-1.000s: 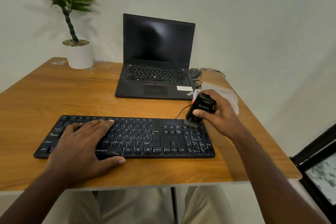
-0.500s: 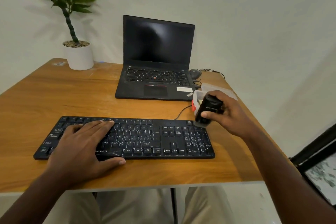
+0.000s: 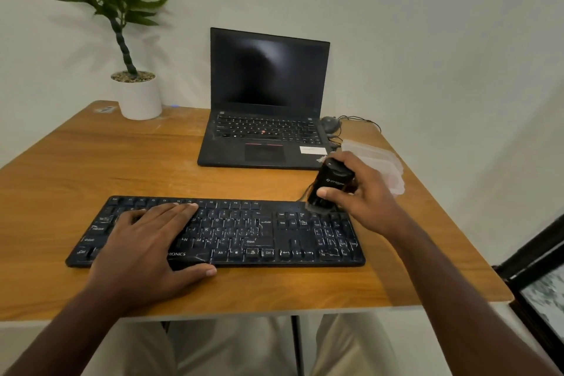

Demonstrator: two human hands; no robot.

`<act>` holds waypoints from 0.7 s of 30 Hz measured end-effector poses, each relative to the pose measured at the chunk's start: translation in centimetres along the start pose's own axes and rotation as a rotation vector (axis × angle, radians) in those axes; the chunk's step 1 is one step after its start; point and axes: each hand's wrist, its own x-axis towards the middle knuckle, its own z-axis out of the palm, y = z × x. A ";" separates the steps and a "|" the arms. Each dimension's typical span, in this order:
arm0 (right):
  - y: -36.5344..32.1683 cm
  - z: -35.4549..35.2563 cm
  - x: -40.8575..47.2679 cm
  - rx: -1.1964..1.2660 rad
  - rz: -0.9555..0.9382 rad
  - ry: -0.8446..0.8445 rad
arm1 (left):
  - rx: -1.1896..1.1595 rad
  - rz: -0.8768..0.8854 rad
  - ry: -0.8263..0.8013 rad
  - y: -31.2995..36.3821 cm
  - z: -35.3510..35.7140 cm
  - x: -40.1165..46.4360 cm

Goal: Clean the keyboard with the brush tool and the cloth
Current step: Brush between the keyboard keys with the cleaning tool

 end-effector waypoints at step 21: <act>-7.4 10.7 3.3 0.232 -0.059 0.012 | -0.169 -0.015 0.058 -1.0 -2.0 -1.4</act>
